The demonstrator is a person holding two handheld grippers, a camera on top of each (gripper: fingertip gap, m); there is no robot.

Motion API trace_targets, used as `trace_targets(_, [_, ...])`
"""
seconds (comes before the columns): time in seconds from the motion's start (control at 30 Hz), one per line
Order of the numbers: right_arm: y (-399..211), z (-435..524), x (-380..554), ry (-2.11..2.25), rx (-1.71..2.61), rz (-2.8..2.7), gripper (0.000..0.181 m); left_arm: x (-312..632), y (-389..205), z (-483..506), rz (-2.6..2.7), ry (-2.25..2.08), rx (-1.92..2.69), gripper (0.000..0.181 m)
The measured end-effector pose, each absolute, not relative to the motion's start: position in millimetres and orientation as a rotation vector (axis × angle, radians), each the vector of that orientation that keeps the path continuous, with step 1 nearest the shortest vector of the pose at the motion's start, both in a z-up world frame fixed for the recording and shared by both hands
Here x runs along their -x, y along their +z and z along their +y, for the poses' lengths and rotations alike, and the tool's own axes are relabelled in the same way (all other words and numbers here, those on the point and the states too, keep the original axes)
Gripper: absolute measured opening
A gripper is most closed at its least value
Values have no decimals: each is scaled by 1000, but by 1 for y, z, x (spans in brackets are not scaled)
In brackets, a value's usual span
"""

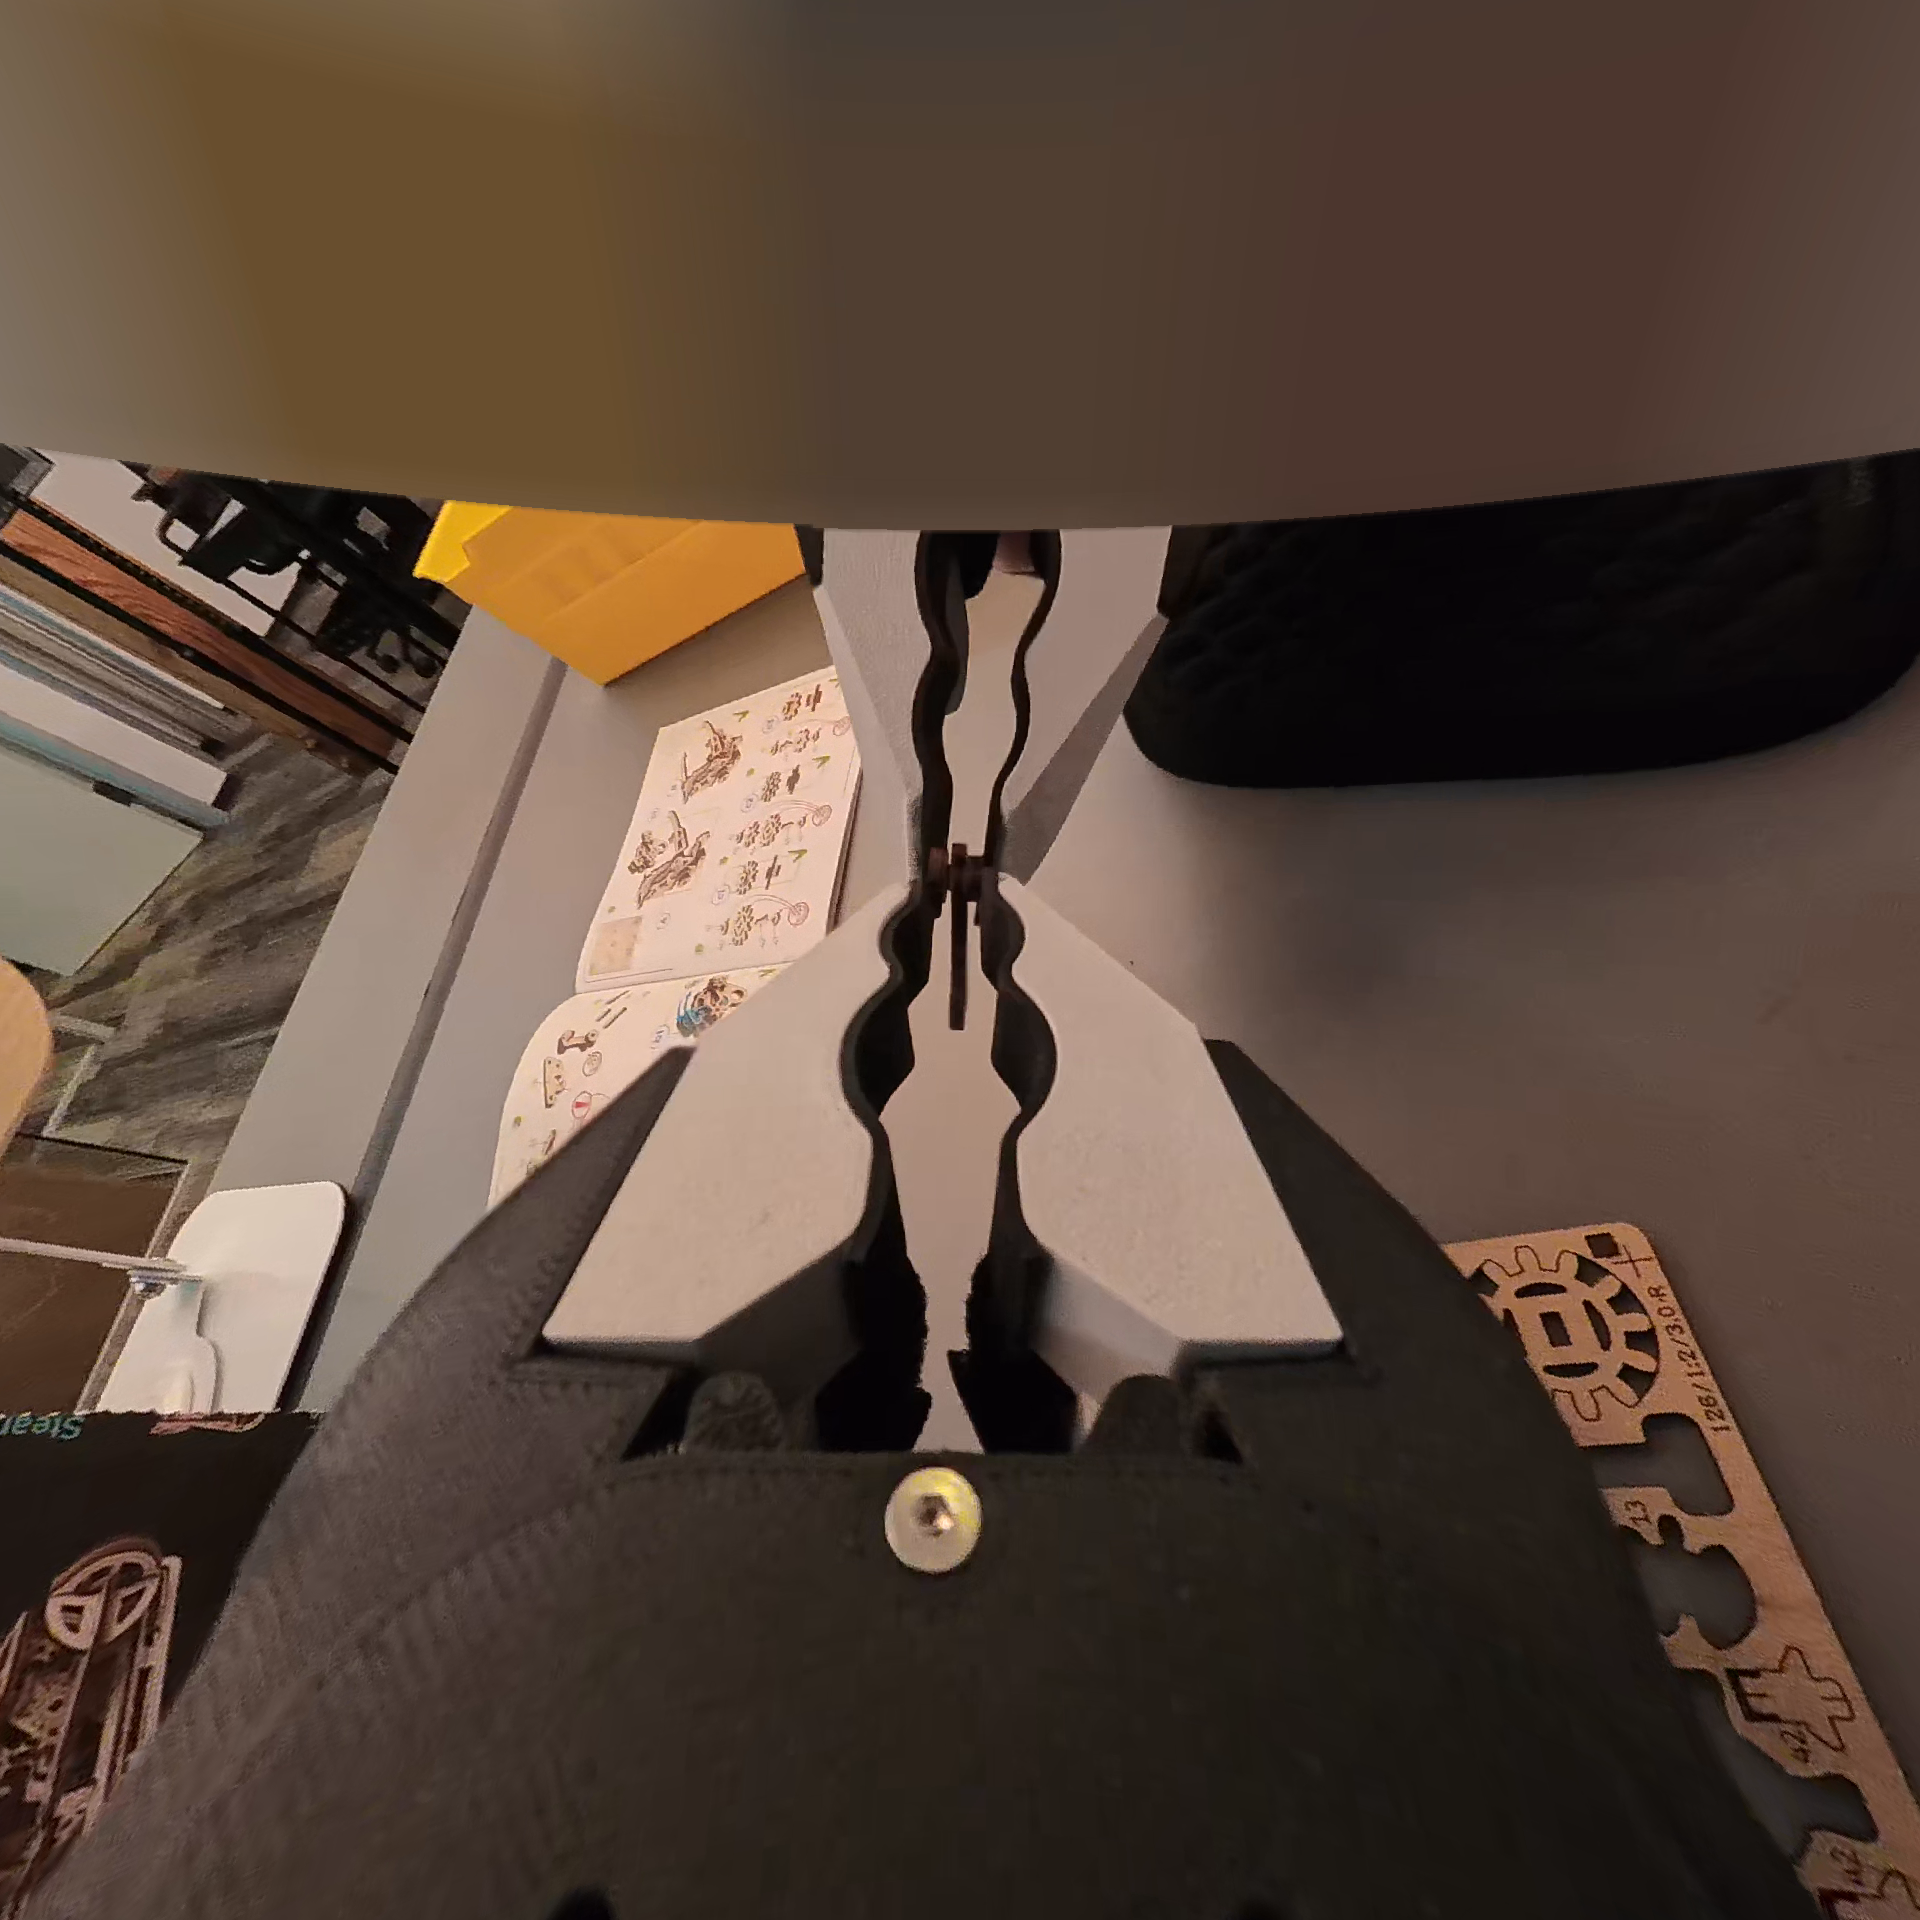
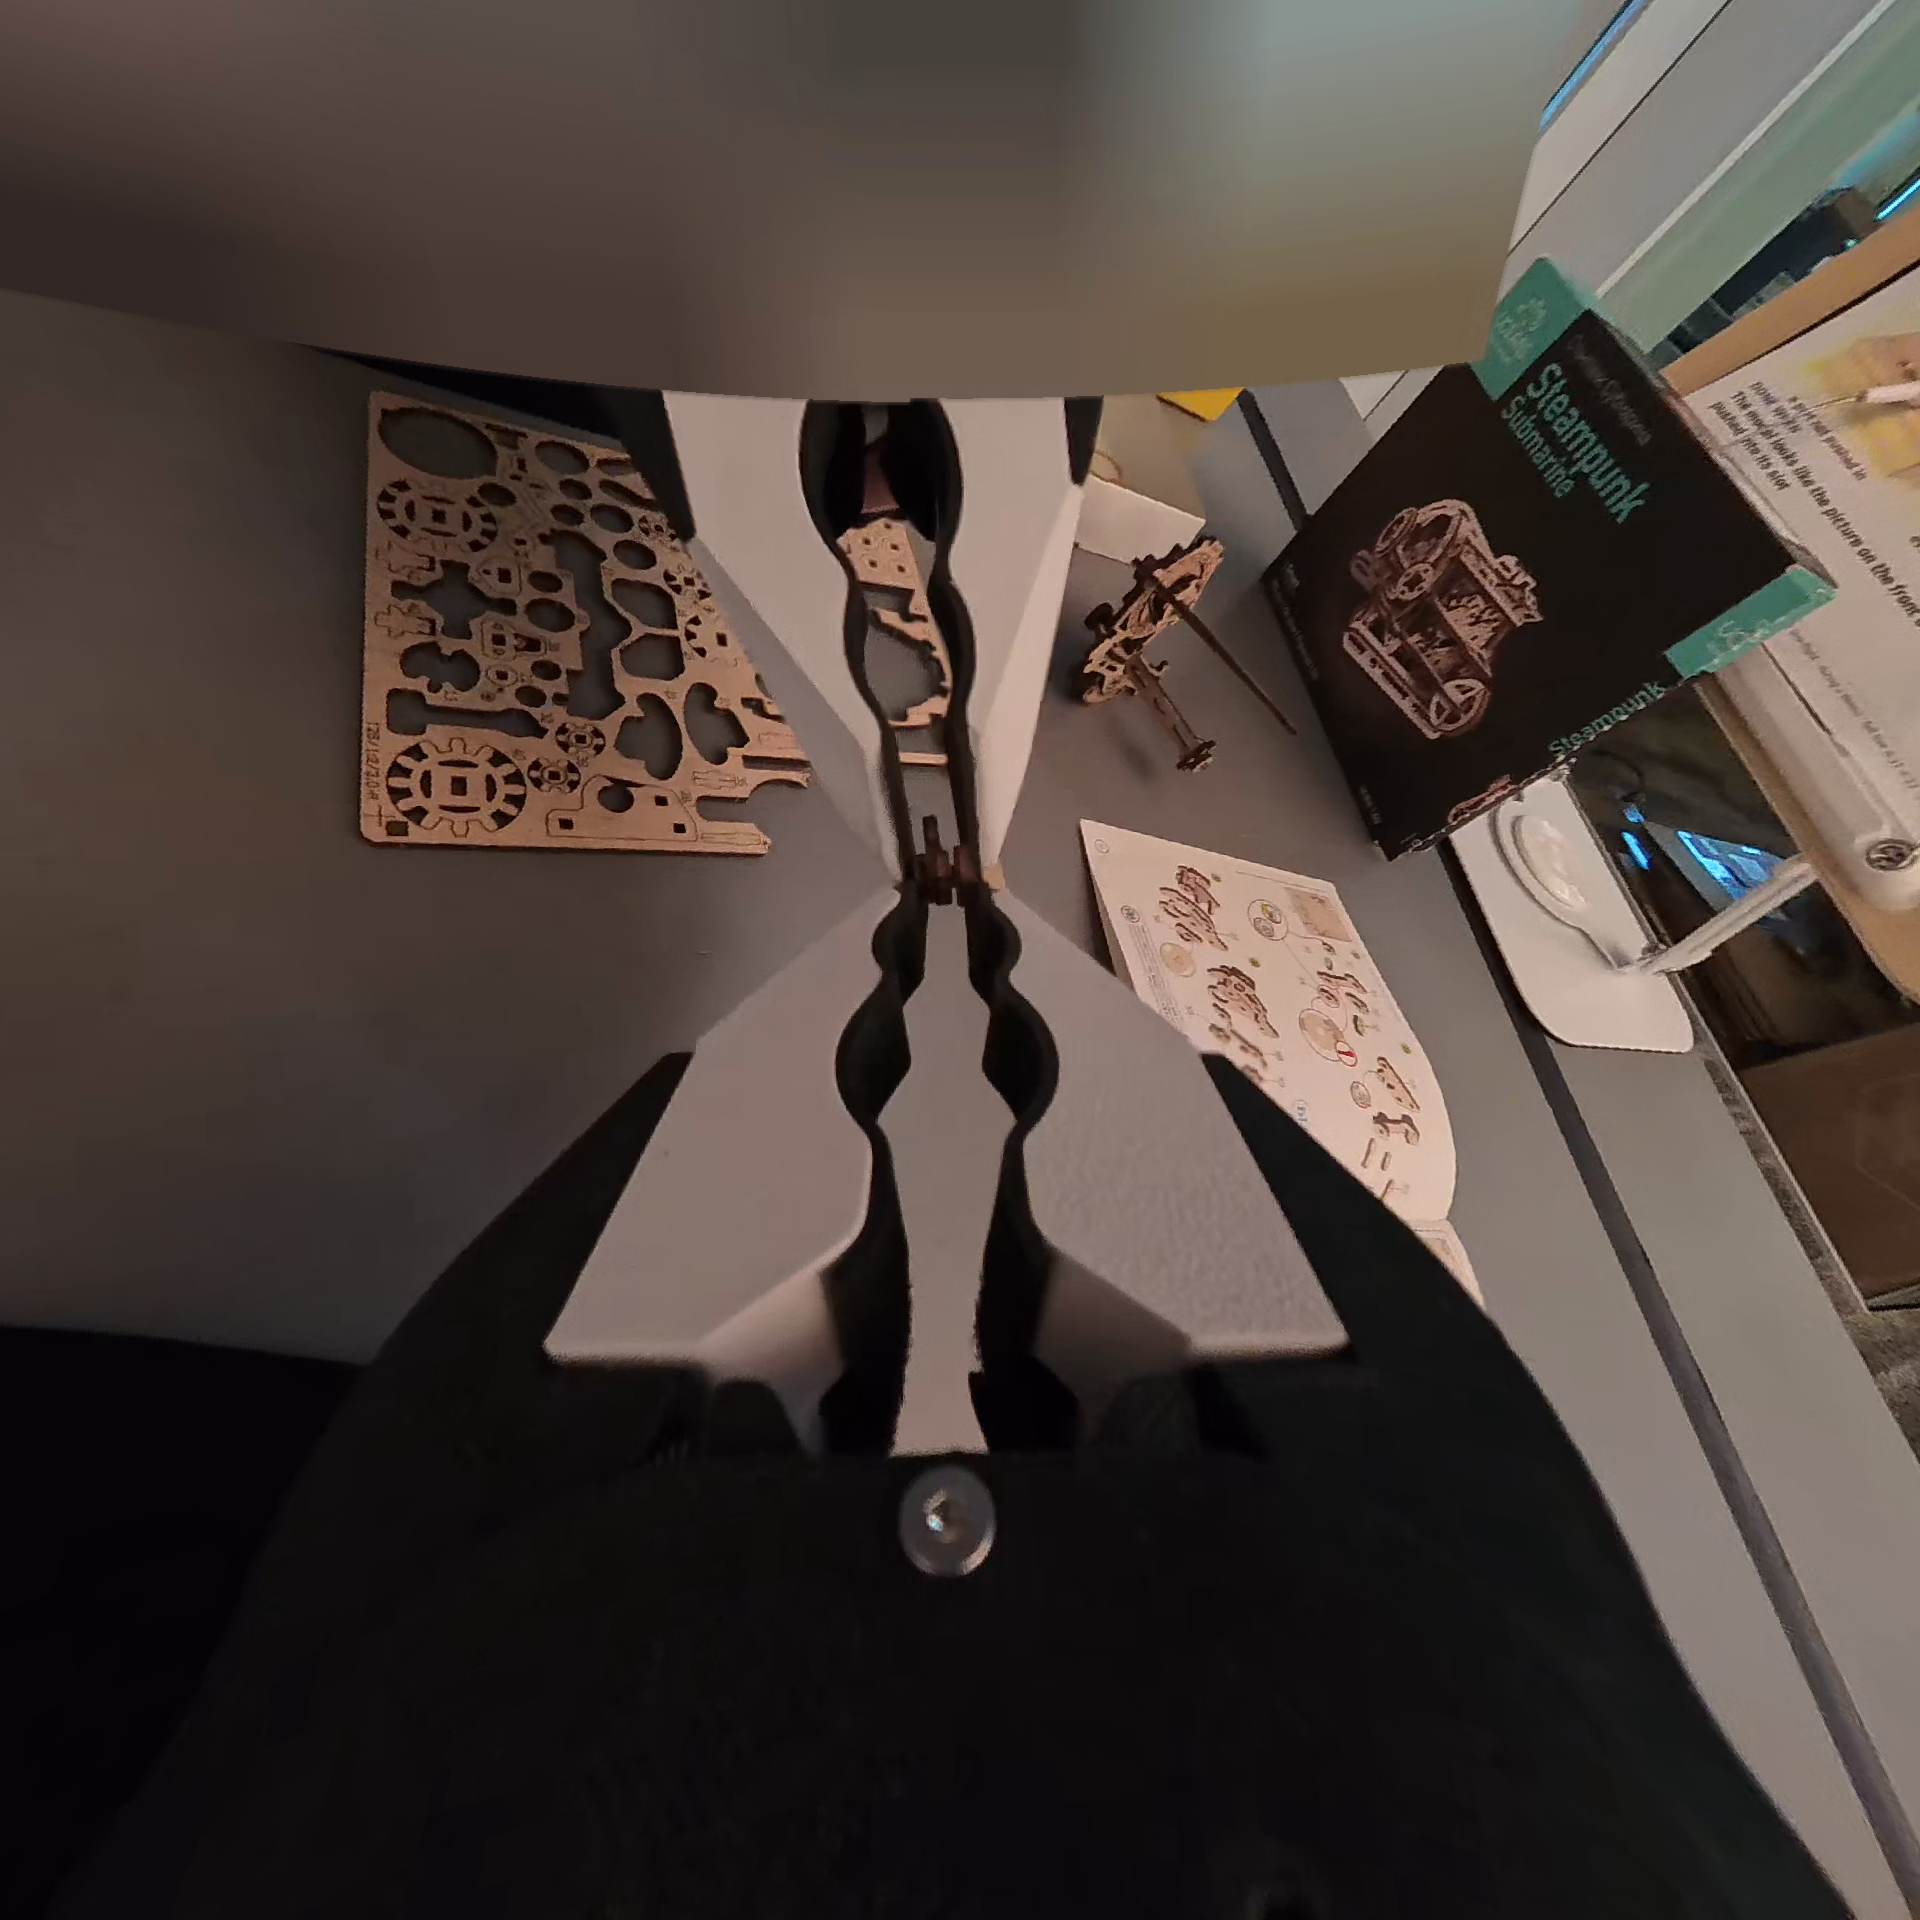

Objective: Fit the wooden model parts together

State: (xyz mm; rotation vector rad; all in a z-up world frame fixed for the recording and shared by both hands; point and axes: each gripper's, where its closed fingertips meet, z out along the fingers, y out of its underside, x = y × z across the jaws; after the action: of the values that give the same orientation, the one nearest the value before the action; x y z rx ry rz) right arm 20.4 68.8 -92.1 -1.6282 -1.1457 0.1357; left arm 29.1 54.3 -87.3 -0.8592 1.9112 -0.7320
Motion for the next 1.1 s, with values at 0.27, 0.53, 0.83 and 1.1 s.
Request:
trace_targets(0.27, [-87,69,-24,138,1608,-1135,7,-32,-82,55,1866,-706,807,8])
trace_targets(0.53, [-85,70,-24,114,1616,-1143,7,-32,-77,55,1801,-633,730,8])
trace_targets(0.83, [-96,68,-18,158,1645,-1175,7,-30,-77,50,1813,-674,704,2])
trace_targets(1.1, [-94,67,-19,153,1632,-1182,7,-29,-84,49,1862,-729,739,8])
